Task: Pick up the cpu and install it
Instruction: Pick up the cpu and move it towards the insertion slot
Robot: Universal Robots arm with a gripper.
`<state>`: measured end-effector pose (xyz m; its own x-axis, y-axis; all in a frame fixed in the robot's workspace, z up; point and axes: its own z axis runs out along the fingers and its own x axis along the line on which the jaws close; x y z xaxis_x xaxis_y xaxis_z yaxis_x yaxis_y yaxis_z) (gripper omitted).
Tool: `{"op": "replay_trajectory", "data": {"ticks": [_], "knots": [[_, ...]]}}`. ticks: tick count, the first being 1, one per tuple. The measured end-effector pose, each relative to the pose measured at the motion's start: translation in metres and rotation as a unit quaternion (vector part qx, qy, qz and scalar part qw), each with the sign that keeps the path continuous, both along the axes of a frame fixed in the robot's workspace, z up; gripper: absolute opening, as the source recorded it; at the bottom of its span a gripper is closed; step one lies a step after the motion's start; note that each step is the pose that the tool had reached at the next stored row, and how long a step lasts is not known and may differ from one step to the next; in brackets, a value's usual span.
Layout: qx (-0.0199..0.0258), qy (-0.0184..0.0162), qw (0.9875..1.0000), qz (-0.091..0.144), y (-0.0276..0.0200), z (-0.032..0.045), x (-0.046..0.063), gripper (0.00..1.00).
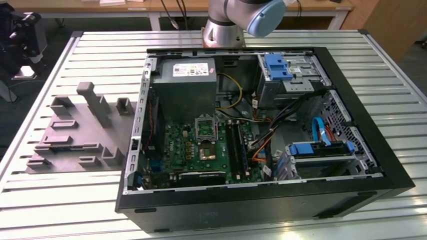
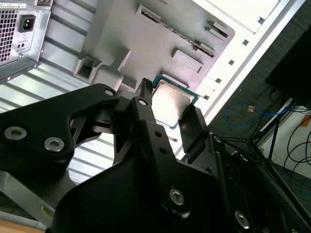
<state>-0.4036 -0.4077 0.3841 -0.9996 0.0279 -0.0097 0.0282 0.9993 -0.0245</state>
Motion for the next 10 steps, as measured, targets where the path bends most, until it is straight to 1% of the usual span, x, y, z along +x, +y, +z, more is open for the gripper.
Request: {"op": "replay_trajectory", "data": {"ticks": [10], "knots": [[0.0000,0.0000,1.0000,0.000,0.0000,0.0000,0.0029,0.47]]}}
